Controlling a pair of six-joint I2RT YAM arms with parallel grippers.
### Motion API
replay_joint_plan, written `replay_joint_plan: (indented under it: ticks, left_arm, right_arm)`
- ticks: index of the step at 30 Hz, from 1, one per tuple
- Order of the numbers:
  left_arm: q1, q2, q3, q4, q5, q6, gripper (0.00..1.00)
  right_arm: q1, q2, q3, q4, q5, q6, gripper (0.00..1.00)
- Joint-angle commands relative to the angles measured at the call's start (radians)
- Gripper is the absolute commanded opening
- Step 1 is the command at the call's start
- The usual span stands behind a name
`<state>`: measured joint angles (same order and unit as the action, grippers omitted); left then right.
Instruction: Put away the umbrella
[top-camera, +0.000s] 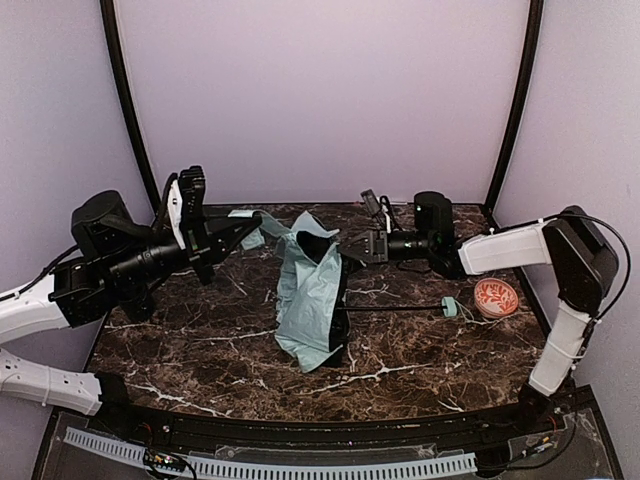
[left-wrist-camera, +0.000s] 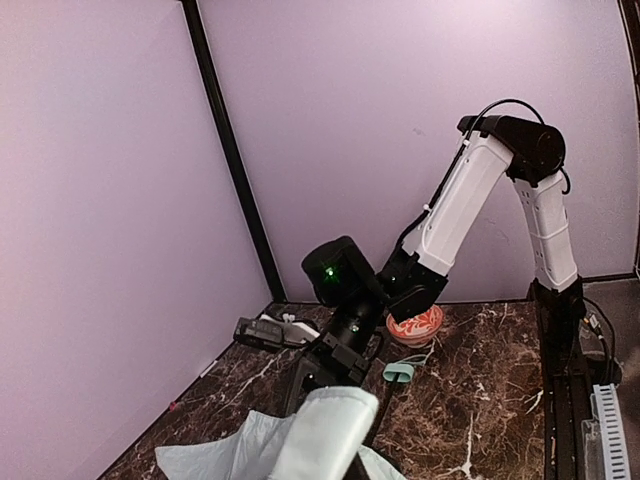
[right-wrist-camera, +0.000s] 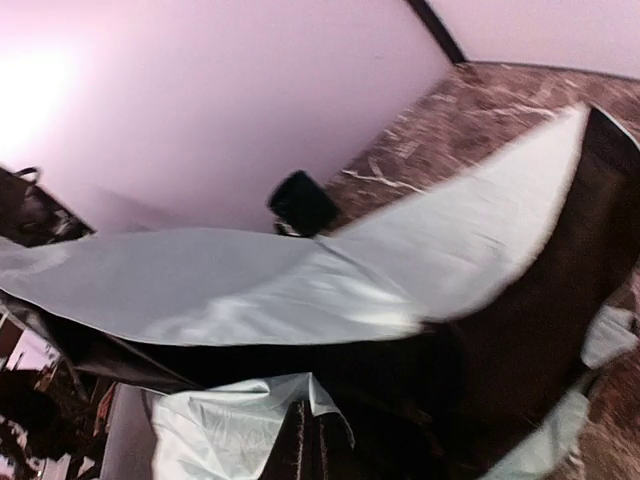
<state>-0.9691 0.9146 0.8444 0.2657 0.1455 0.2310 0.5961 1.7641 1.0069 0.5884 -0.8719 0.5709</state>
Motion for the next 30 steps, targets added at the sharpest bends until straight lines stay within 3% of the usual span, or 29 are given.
replay_joint_plan:
  ticks: [1,5,7,10,14,16,24,30]
  left_arm:
    - [-0.008,-0.013,0.029,-0.022,-0.003,-0.017,0.0]
    - [-0.009,-0.028,-0.001,-0.015,0.013,-0.026,0.0]
    - [-0.01,-0.027,-0.01,-0.02,0.007,-0.019,0.0]
    - [-0.01,-0.021,-0.016,-0.024,-0.017,-0.027,0.0]
    - [-0.01,-0.027,-0.026,-0.025,-0.022,-0.032,0.0]
    - [-0.01,-0.035,-0.031,-0.019,-0.034,-0.03,0.0]
    - [-0.008,-0.039,-0.026,-0.018,-0.034,-0.017,0.0]
    - [-0.009,-0.058,-0.032,-0.031,-0.015,-0.042,0.0]
  right_arm:
    - [-0.028,-0.017,0.044,-0.273,0.276,-0.161,0.0]
    - [-0.032,0.018,0.132,-0.528,0.496,-0.326,0.01]
    - [-0.039,0.067,0.201,-0.627,0.524,-0.371,0.05]
    - [-0.041,0.085,0.261,-0.76,0.504,-0.454,0.26]
    - [-0.044,-0.033,0.225,-0.84,0.49,-0.582,0.64]
    - [-0.045,-0.064,0.222,-0.937,0.539,-0.66,0.76]
    - [-0.049,-0.015,0.215,-1.16,0.801,-0.777,0.82]
    - [-0.048,0.045,0.208,-1.152,0.74,-0.887,0.83]
